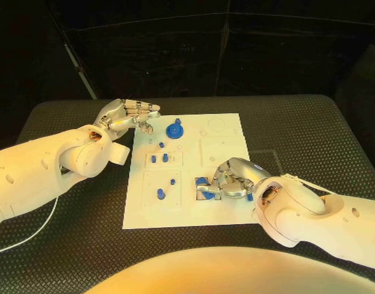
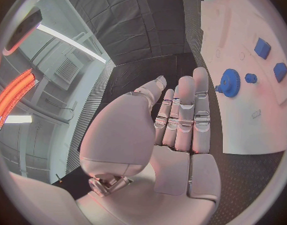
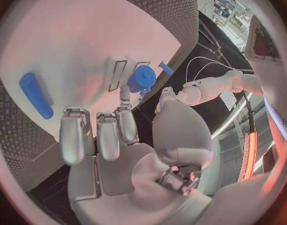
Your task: Assemble the parts on the task board
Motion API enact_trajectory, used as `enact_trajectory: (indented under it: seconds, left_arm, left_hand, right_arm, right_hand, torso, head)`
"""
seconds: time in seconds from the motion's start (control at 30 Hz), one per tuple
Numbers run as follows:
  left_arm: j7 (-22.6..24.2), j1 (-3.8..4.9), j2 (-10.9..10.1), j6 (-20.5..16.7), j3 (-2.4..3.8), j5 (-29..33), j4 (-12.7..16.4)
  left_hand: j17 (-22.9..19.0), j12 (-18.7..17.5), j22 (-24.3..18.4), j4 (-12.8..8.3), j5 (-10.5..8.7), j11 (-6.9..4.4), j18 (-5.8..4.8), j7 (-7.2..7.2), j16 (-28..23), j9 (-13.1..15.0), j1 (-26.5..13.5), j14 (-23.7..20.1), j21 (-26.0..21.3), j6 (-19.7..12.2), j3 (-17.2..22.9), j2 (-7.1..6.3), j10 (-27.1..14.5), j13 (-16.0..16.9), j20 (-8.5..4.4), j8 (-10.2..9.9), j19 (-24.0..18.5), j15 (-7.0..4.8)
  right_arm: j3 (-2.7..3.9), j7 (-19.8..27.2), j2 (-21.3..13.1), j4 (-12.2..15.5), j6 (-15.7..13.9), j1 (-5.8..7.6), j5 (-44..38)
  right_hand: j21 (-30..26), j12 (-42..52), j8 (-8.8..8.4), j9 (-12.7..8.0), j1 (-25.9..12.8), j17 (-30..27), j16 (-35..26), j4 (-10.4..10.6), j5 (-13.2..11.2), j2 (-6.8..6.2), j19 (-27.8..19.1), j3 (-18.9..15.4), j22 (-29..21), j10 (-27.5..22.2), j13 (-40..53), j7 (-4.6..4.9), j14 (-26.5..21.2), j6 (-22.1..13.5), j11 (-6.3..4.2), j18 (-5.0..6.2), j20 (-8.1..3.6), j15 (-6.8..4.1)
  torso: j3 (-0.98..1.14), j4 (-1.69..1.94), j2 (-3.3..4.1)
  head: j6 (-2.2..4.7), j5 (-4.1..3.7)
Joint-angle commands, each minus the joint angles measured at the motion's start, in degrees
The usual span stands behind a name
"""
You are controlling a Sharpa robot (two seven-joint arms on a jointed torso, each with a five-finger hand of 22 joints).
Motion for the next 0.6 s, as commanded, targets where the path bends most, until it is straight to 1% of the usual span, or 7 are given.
enact_trajectory:
  seconds: [0.03,0.27,0.37,0.47,0.53,0.6]
  left_arm:
    - [0.2,0.08,-0.1,0.6,0.05,0.0,0.1]
    - [0.1,0.08,-0.1,0.6,0.05,0.0,0.1]
    - [0.1,0.08,-0.2,0.6,0.05,0.0,0.2]
    - [0.1,0.08,-0.2,0.6,0.05,0.0,0.2]
    - [0.1,0.08,-0.2,0.6,0.05,0.0,0.2]
    - [0.1,0.08,-0.3,0.5,0.05,0.0,0.2]
  left_hand:
    - [-0.1,0.3,-0.1,-0.1,0.03,-0.01,1.17,-0.1,-0.2,0.1,-0.1,-0.5,-0.3,-0.2,-0.4,0.69,-0.3,0.1,0.42,0.3,-0.1,-0.05]
    - [-0.1,0.3,-0.1,-0.1,0.03,-0.01,1.17,-0.1,-0.2,0.1,-0.1,-0.5,-0.3,-0.2,-0.4,0.69,-0.3,0.1,0.42,0.3,-0.1,-0.05]
    - [-0.1,0.3,-0.1,-0.1,0.03,-0.01,1.17,-0.1,-0.2,0.1,-0.1,-0.5,-0.3,-0.2,-0.4,0.69,-0.3,0.1,0.42,0.3,-0.1,-0.05]
    - [-0.1,0.3,-0.1,-0.1,0.03,-0.01,1.17,-0.1,-0.2,0.1,-0.1,-0.5,-0.3,-0.2,-0.4,0.69,-0.3,0.1,0.42,0.3,-0.1,-0.05]
    - [-0.1,0.3,-0.1,-0.1,0.03,-0.01,1.17,-0.1,-0.2,0.1,-0.1,-0.5,-0.3,-0.2,-0.4,0.69,-0.3,0.1,0.42,0.3,-0.1,-0.05]
    - [-0.1,0.3,-0.1,-0.1,0.03,-0.01,1.17,-0.1,-0.2,0.1,-0.1,-0.5,-0.3,-0.2,-0.4,0.69,-0.3,0.1,0.42,0.3,-0.1,-0.05]
  right_arm:
    - [0.01,0.1,-0.4,0.5,0.6,0.04,-0.8]
    - [0.01,-0.1,-0.8,1.0,2.9,0.04,-1.0]
    - [0.01,-0.1,-0.8,1.1,3.7,0.04,-1.0]
    - [0.01,0.2,-0.8,1.2,4.4,0.04,-1.0]
    - [0.01,0.4,-0.7,1.2,4.9,0.04,-0.8]
    - [0.01,0.7,-0.6,1.3,5.4,0.04,-0.4]
  right_hand:
    - [0.4,0.0,0.42,0.1,-0.3,8.9,0.0,0.0,0.4,0.55,2.6,0.4,6.0,0.2,0.2,-0.08,4.7,0.7,-0.4,-1.16,-0.56,-0.45]
    - [0.4,0.1,0.64,0.2,-0.5,9.0,0.0,0.0,0.7,1.14,2.6,0.7,6.1,0.5,0.5,-0.26,4.8,1.1,-0.55,-1.17,-0.64,-0.58]
    - [0.5,0.2,0.7,0.3,-0.5,9.0,0.1,0.0,1.2,1.68,2.7,0.9,6.1,0.6,0.6,-0.35,4.8,1.3,-0.64,-1.19,-0.71,-0.66]
    - [0.5,0.2,0.69,0.3,0.0,9.1,0.1,-0.1,3.2,2.44,2.7,1.3,6.2,0.7,0.7,-0.44,4.8,1.4,-0.74,-1.2,-0.83,-0.76]
    - [0.5,0.2,0.68,0.4,1.6,9.1,0.1,-0.2,5.2,3.17,2.7,1.6,6.3,0.9,0.9,-0.49,4.8,1.5,-0.83,-1.21,-0.9,-0.8]
    - [0.5,0.2,0.65,0.4,3.0,9.1,0.1,-0.4,6.1,3.98,2.7,1.9,6.3,0.9,1.0,-0.54,4.8,1.5,-0.84,-1.22,-0.92,-0.85]
  torso:
    - [0.01,0.0,0.04]
    - [0.0,0.02,0.03]
    - [0.0,0.04,0.07]
    - [-0.03,0.07,0.07]
    - [-0.03,0.07,0.05]
    - [-0.03,0.09,0.05]
  head:
    - [-0.08,-0.02]
    - [-0.22,-0.02]
    - [-0.23,-0.11]
    - [-0.23,-0.12]
    - [-0.28,-0.11]
    - [-0.37,-0.1]
